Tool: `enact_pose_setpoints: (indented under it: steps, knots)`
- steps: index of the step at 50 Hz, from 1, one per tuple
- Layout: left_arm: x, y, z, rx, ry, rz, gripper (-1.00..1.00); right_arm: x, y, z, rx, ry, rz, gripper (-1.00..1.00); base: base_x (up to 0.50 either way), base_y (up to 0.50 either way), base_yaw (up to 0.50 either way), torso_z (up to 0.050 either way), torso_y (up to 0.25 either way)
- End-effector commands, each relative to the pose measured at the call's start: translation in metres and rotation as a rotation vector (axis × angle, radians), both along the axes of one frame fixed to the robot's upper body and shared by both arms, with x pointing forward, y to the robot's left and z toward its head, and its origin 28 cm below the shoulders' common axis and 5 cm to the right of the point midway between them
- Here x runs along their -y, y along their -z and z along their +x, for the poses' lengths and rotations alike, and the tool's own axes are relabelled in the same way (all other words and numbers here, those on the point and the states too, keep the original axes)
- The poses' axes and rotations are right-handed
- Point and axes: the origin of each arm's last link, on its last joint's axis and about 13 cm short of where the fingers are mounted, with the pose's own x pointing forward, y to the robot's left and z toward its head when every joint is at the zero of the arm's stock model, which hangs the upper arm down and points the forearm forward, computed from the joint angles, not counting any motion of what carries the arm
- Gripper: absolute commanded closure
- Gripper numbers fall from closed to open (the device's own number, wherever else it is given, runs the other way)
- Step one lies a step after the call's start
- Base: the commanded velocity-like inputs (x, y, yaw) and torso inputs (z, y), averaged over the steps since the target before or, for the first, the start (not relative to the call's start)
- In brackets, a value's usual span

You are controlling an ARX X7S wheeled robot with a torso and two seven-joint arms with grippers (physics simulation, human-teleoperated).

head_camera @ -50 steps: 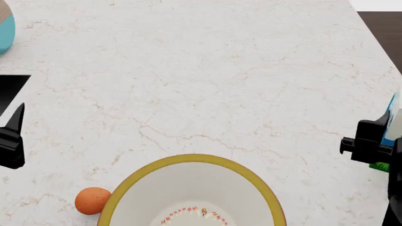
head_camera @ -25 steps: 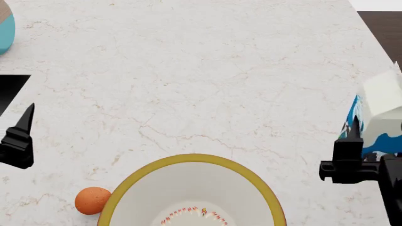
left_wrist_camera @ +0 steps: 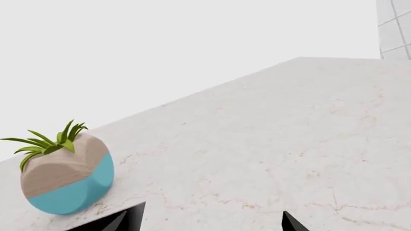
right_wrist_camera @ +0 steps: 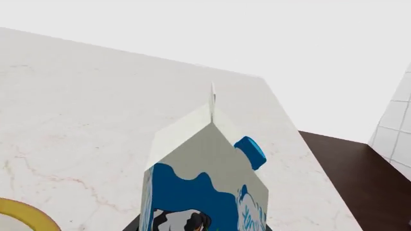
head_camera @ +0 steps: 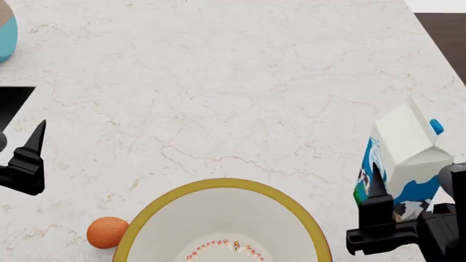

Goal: Place the eggs and milk next to the bowl.

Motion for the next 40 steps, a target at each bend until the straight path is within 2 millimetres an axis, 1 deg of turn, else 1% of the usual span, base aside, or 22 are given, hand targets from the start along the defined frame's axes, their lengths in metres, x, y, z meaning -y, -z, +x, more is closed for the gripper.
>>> enact_pose_setpoints:
  steps: [1,15,25,40]
  knots:
    - [-0.001,-0.009,0.005,0.065,-0.016,-0.028,-1.00,-0.001,-0.002,-0.008,0.016,-0.073,-0.024,1.00,0.00,0.00,0.00,0.000,0.000]
    - [-0.002,-0.007,0.005,0.064,-0.014,-0.025,-1.00,-0.004,0.003,-0.010,0.004,-0.100,-0.013,1.00,0.00,0.00,0.00,0.000,0.001]
    - [0.003,-0.010,0.002,0.062,-0.016,-0.024,-1.00,-0.005,0.008,-0.008,-0.009,-0.104,-0.006,1.00,0.00,0.00,0.00,0.000,0.000]
    - [0.000,-0.008,0.001,0.061,-0.022,-0.026,-1.00,-0.007,0.013,-0.009,-0.029,-0.117,-0.003,1.00,0.00,0.00,0.00,0.000,0.000]
